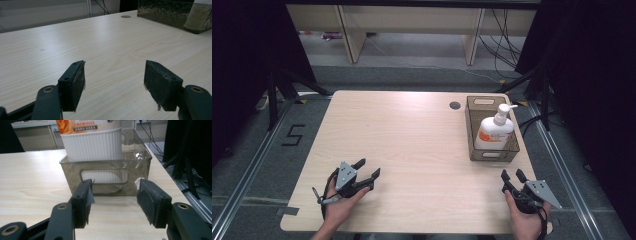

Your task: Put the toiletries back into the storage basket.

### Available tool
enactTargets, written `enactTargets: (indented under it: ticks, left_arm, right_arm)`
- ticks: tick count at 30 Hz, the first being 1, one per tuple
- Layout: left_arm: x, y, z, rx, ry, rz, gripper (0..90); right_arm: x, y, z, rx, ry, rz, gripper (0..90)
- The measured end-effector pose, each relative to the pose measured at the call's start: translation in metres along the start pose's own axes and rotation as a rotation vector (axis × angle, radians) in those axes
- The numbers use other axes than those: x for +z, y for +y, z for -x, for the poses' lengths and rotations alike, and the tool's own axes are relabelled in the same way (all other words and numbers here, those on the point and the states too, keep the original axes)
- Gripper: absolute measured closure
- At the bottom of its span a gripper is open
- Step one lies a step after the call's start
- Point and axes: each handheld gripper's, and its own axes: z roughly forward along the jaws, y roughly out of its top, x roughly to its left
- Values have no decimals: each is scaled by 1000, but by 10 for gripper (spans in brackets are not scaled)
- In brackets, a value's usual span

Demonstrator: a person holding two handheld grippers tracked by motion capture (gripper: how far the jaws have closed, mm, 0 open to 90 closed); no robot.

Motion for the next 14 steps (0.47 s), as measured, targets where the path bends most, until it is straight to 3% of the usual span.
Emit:
enactTargets:
  ticks: [5, 7, 9, 11, 12, 14]
  left_arm:
    - [-1, 0, -1, -18, -1, 0, 327]
    - [-1, 0, -1, -18, 0, 1, 327]
    - [-1, 0, -1, -13, 2, 2, 327]
    - [-1, 0, -1, -14, 3, 1, 327]
    - [-1, 0, -1, -15, 2, 1, 327]
    - [-1, 0, -1, -18, 1, 1, 327]
  right_arm:
    - [4, -4, 1, -27, 4, 32, 457]
    - [2, -5, -1, -3, 6, 12, 456]
    - [3, -6, 0, -30, -4, 42, 456]
    - [2, -6, -1, -3, 9, 33, 455]
    - [2, -7, 0, -14, 16, 37, 454]
    - [1, -8, -1, -6, -6, 28, 453]
